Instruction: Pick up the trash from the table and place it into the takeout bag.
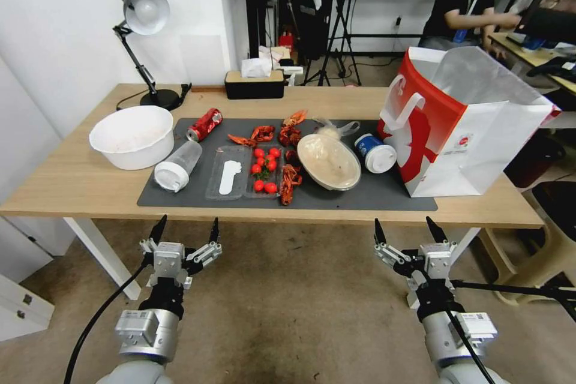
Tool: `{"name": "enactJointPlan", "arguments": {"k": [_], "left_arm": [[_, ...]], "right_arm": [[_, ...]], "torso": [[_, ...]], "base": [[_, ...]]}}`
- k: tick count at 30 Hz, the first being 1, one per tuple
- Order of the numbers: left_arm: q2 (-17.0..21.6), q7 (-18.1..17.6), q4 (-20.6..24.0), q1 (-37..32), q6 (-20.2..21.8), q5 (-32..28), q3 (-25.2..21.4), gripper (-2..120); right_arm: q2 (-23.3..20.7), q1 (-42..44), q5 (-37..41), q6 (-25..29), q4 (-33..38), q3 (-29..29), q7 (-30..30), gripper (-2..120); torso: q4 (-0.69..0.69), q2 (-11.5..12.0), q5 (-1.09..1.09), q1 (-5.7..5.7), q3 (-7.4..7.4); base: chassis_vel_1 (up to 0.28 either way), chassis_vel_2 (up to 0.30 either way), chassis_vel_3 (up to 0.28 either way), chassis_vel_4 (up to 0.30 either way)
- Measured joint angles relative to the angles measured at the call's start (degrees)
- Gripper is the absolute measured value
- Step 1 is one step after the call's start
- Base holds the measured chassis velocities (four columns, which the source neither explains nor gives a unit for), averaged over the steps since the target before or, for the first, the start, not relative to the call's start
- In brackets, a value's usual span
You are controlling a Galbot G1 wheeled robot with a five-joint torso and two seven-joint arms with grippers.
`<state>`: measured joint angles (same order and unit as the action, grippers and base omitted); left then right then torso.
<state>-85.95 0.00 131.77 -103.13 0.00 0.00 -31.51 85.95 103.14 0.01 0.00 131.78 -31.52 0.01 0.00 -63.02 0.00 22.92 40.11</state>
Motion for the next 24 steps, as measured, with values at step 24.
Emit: {"name": "enactJointPlan", "arguments": {"k": [24], "left_arm": [[0.2, -0.5, -0.2, 0.4, 1.3, -1.3, -0.2, 100]], "right_arm": [[0.9, 0.1, 0.2, -2.6, 0.0, -1.4, -1.6, 100]], "torso": [[0.02, 0.0, 0.0, 0.0, 0.0]], "base": [[0.0, 0.0, 0.0, 0.0]]}}
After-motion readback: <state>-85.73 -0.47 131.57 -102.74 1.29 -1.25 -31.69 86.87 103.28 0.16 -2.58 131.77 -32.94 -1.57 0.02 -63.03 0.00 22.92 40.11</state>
